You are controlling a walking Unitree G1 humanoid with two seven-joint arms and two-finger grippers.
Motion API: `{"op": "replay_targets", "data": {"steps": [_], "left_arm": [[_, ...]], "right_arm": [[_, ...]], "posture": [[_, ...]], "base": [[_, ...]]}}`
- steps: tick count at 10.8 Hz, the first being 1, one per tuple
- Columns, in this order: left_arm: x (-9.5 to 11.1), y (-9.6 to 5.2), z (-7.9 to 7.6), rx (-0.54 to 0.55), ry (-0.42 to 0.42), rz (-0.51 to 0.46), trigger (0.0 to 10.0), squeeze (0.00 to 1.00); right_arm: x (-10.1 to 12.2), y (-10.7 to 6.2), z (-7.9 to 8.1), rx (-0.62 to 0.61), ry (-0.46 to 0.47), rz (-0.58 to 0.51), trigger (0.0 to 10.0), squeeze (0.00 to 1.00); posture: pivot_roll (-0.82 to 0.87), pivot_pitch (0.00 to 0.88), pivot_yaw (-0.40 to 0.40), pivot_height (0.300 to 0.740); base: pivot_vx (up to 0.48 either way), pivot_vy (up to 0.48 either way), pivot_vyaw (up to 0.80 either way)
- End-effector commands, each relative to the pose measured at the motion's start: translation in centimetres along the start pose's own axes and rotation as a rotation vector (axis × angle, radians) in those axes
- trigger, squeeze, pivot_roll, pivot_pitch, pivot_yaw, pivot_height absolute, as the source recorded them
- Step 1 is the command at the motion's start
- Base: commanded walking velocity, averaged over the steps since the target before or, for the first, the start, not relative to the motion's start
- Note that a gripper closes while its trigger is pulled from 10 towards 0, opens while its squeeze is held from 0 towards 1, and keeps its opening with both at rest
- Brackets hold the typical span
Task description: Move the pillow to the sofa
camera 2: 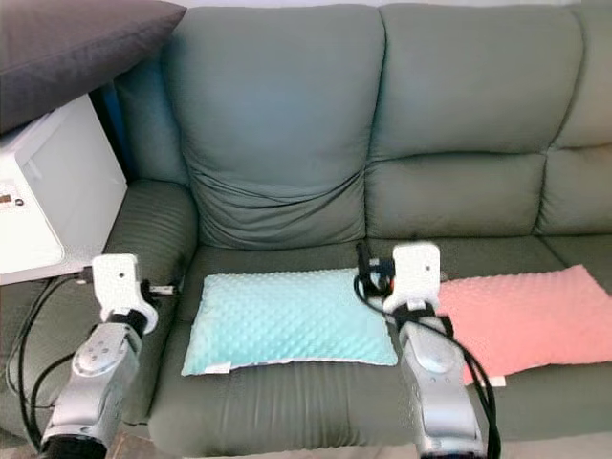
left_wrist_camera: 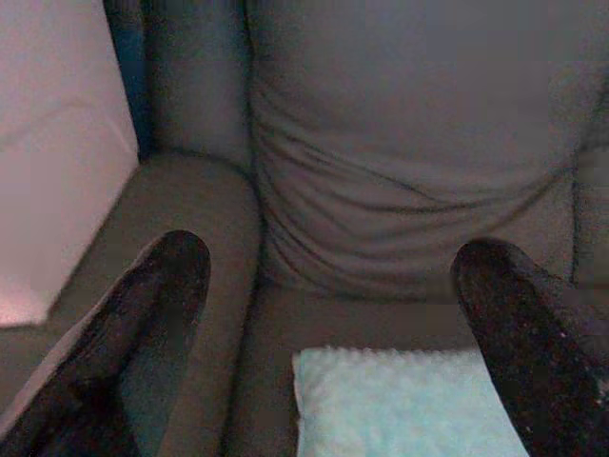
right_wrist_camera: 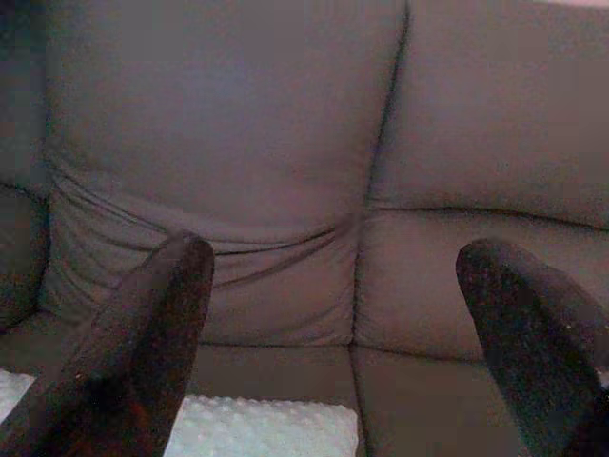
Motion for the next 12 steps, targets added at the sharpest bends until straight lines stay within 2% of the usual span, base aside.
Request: {"op": "replay_targets", "data": {"steps": [1, 2, 3, 4, 8, 12], "left_arm": [[0.1, 0.3, 0.3, 0.029, -0.026, 0.021, 10.0, 0.0], [0.0, 0.3, 0.3, 0.032, -0.038, 0.033, 10.0, 0.0], [-0.8, 0.2, 0.3, 0.035, -0.04, 0.068, 10.0, 0.0], [-1.5, -0.1, 0.4, 0.039, -0.056, 0.095, 10.0, 0.0], [-1.4, 0.0, 0.4, 0.044, -0.061, 0.097, 10.0, 0.0], [-1.2, 0.2, 0.1, 0.043, -0.075, 0.096, 10.0, 0.0]], "right_arm": [[0.8, 0.2, 0.2, 0.02, 0.026, -0.008, 10.0, 1.0], [0.9, 0.1, 1.0, 0.074, 0.056, 0.001, 10.0, 1.0], [0.9, 0.0, 1.9, 0.118, 0.039, 0.013, 10.0, 0.62], [0.6, 0.0, 2.0, 0.121, 0.045, 0.024, 10.0, 0.0], [0.7, 0.3, 2.0, 0.119, 0.062, 0.039, 10.0, 0.0], [0.4, 0.3, 1.8, 0.115, 0.066, 0.053, 10.0, 0.0]], "posture": [[-0.2, 0.021, 0.001, 0.74], [-0.2, 0.02, -0.002, 0.74], [-0.2, 0.019, -0.005, 0.74], [-0.2, 0.021, -0.007, 0.74], [-0.2, 0.025, -0.007, 0.74], [-0.2, 0.024, -0.006, 0.74]], "base": [[0.0, 0.0, 0.0], [0.0, 0.0, 0.0], [0.0, 0.0, 0.0], [0.0, 0.0, 0.0], [0.0, 0.0, 0.0], [-0.307, 0.0, 0.0]]}}
Point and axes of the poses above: a point about 5 cm out from each wrist's last joint towards the gripper, its own y axis pointing out of the wrist towards the gripper, its own x axis along the axis of the wrist's last joint, z = x × y, the point moved 4 cm from there along y, pointing out of the wrist towards the gripper, and after that the axes turned 15 degrees about y, right-handed, at the moved point
